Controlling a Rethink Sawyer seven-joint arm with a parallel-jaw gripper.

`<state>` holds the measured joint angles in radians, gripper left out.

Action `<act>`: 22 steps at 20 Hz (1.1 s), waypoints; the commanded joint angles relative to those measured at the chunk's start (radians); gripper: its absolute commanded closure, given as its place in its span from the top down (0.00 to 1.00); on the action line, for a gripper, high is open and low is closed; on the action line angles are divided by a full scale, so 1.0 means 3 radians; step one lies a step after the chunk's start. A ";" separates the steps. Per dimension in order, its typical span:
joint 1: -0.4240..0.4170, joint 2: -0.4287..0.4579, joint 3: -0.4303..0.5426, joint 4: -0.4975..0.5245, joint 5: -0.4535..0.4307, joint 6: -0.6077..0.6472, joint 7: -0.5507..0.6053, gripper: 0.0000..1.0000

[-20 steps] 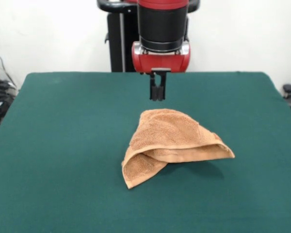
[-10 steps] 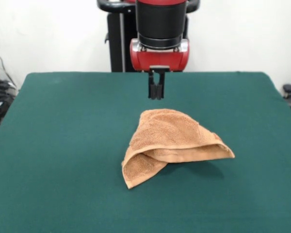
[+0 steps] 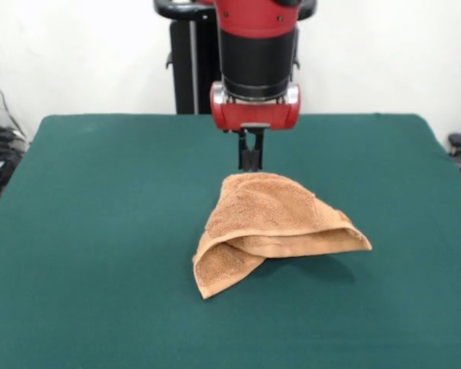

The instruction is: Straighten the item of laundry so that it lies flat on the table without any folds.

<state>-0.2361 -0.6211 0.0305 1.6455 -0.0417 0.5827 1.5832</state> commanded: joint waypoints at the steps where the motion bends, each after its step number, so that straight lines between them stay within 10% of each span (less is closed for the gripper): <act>1: 0.0073 0.0515 0.0179 -0.0179 -0.0032 -0.0238 0.0448 0.00; 22: 0.0168 0.0516 0.0096 -0.0267 -0.0041 -0.0431 0.0477 0.00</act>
<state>-0.2243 -0.5099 0.0273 1.5974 -0.0415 0.5018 1.5832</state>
